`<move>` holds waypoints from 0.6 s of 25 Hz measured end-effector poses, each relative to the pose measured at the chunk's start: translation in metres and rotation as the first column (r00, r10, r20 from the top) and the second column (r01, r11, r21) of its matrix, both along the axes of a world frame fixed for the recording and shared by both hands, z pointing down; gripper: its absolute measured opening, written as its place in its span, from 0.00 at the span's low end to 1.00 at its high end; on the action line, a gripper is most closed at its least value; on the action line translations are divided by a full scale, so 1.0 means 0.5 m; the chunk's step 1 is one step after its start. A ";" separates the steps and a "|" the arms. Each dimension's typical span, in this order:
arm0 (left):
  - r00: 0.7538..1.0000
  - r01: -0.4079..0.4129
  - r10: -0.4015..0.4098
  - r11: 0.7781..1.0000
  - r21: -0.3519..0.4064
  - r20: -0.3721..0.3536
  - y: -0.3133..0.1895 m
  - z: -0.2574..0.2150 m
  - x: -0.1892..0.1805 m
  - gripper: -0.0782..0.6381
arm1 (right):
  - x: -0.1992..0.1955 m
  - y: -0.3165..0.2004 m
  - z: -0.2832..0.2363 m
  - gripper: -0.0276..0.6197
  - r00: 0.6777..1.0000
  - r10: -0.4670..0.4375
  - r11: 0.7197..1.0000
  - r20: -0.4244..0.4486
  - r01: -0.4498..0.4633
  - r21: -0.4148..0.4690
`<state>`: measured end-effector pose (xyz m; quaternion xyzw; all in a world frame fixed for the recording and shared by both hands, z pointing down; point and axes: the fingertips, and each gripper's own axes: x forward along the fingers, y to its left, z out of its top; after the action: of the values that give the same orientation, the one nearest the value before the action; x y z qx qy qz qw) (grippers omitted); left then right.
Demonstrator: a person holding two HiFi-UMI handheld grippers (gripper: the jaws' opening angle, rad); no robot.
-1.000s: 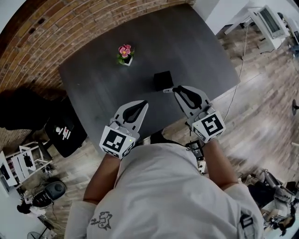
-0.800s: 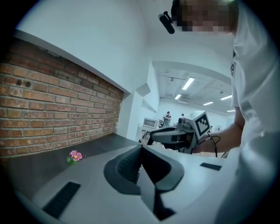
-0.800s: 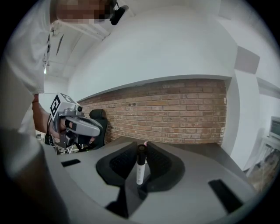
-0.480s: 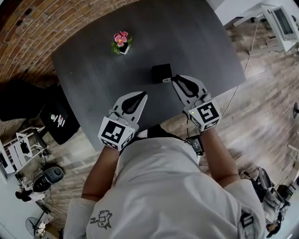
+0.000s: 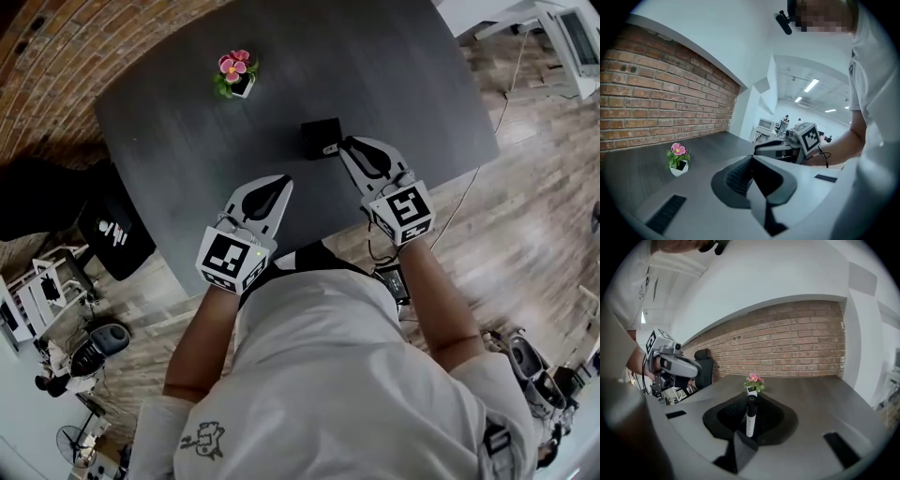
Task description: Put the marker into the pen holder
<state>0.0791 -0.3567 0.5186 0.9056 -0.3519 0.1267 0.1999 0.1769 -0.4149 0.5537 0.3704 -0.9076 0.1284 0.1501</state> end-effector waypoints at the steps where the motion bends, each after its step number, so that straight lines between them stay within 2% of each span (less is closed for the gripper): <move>1: 1.000 -0.001 0.001 1.000 -0.001 0.001 0.000 0.003 0.003 0.12 | 0.000 -0.001 0.011 0.15 1.000 0.003 1.000 0.000 -0.003 -0.013; 15: 1.000 0.017 -0.017 1.000 -0.016 -0.011 0.014 0.020 0.006 0.12 | -0.008 0.021 0.154 0.16 0.996 -0.006 0.979 -0.090 -0.012 -0.205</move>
<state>0.0821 -0.3498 0.5287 0.9017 -0.3573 0.1226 0.2102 0.1728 -0.4046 0.6309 0.3597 -0.8812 0.2047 0.2284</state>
